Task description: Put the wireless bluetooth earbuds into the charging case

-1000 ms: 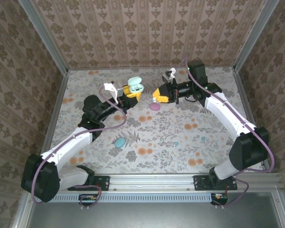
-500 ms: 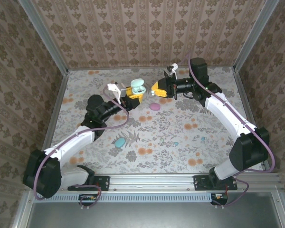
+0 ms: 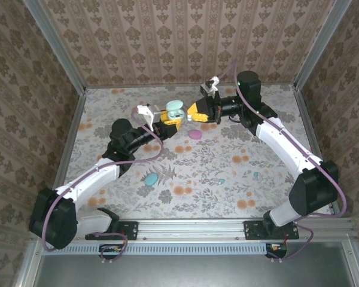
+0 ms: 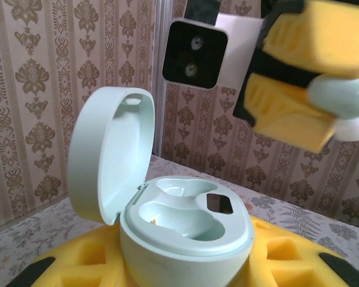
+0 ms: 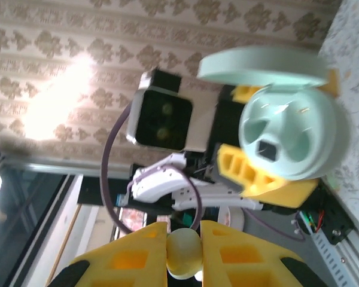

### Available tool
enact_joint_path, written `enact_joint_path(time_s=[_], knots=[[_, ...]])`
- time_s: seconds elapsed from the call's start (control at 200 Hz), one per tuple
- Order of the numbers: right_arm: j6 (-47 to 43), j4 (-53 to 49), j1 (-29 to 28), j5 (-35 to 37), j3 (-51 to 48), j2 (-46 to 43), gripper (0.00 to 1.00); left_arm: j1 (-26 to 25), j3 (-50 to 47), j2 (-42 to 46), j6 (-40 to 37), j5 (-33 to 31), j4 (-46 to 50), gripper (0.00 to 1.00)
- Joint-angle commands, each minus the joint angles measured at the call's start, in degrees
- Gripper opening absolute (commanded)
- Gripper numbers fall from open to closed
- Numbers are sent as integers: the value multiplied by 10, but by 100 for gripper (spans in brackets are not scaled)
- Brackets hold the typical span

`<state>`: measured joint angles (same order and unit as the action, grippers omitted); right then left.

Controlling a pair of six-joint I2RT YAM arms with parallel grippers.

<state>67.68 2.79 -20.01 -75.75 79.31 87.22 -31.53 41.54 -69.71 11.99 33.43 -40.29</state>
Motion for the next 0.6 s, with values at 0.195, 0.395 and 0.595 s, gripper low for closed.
enact_joint_path(time_s=[0.195,0.395,0.595], knots=[[-171,-196,-7,-69,91,3,19,-4,13,16,-19,7,-8,34],[-138,-174,-7,-49,83,8,19,-4,12,19,-21,10,-5,34],[-146,-181,-6,-5,84,9,19,-4,13,16,-23,17,-8,34]])
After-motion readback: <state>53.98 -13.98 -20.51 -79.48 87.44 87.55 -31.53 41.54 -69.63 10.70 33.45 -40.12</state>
